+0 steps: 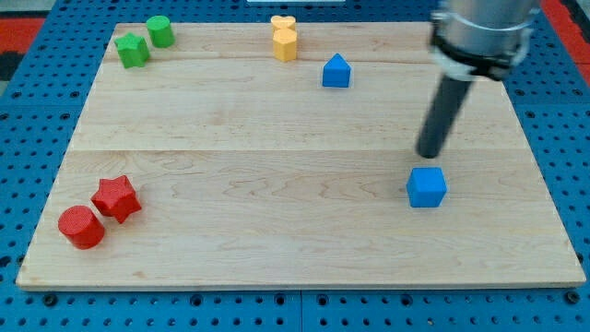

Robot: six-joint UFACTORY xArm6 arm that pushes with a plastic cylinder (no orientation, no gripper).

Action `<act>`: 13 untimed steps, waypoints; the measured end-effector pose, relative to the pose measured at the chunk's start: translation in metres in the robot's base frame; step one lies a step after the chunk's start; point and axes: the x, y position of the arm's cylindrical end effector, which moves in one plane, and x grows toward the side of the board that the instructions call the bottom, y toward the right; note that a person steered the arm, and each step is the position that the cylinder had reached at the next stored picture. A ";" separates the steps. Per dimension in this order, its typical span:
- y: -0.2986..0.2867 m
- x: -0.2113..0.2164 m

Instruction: Place the blue triangle above the blue cube

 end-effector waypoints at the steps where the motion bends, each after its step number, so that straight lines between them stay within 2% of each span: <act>1: 0.015 0.047; 2: 0.022 0.038; 3: 0.041 -0.057; 4: 0.029 -0.156; 5: 0.001 -0.175; 6: 0.001 -0.175; 8: -0.091 -0.173; 9: -0.099 -0.126; 10: -0.111 -0.105; 11: -0.163 -0.096; 12: -0.106 -0.074; 13: -0.094 -0.082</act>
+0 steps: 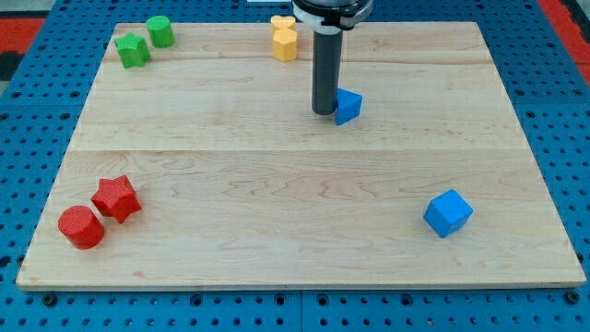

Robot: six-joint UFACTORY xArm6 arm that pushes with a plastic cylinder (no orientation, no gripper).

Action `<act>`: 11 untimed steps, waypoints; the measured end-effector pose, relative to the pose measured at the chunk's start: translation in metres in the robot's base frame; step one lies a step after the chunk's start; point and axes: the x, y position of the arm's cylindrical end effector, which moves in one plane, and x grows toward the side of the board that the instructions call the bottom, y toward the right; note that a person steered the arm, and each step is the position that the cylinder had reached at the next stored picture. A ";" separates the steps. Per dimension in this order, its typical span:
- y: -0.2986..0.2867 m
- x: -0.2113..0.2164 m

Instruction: Place the blue triangle above the blue cube

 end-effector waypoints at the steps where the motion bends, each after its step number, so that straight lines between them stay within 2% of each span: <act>1: 0.012 -0.032; 2: 0.038 0.032; 3: 0.046 0.071; 4: 0.069 0.086; 5: 0.073 0.099; 7: 0.076 0.096; 9: 0.117 0.089; 11: 0.102 0.105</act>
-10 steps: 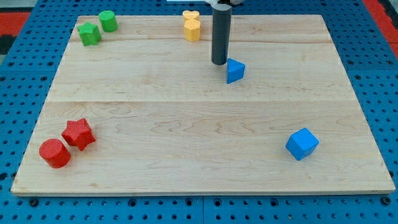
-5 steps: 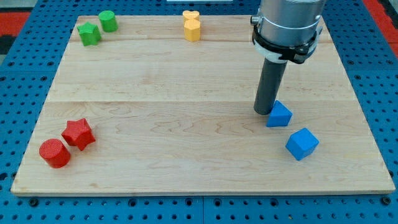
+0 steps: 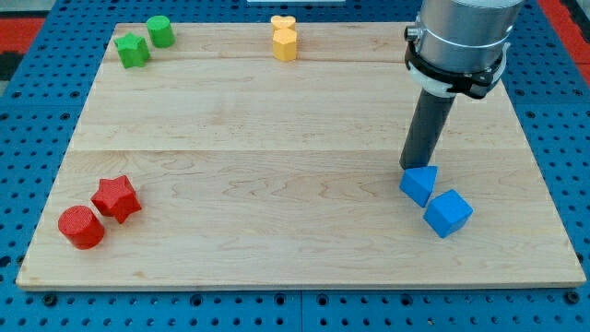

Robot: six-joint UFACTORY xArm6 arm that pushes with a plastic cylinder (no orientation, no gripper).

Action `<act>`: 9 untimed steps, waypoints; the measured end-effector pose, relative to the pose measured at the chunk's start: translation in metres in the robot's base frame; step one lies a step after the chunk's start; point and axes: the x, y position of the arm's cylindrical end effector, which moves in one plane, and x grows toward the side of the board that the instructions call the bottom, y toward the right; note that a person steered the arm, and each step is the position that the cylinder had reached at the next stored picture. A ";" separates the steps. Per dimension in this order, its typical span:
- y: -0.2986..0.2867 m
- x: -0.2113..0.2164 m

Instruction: Place the blue triangle above the blue cube

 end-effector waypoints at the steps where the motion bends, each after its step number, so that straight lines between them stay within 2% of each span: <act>1: 0.000 0.000; 6: -0.012 -0.002; 9: -0.049 -0.109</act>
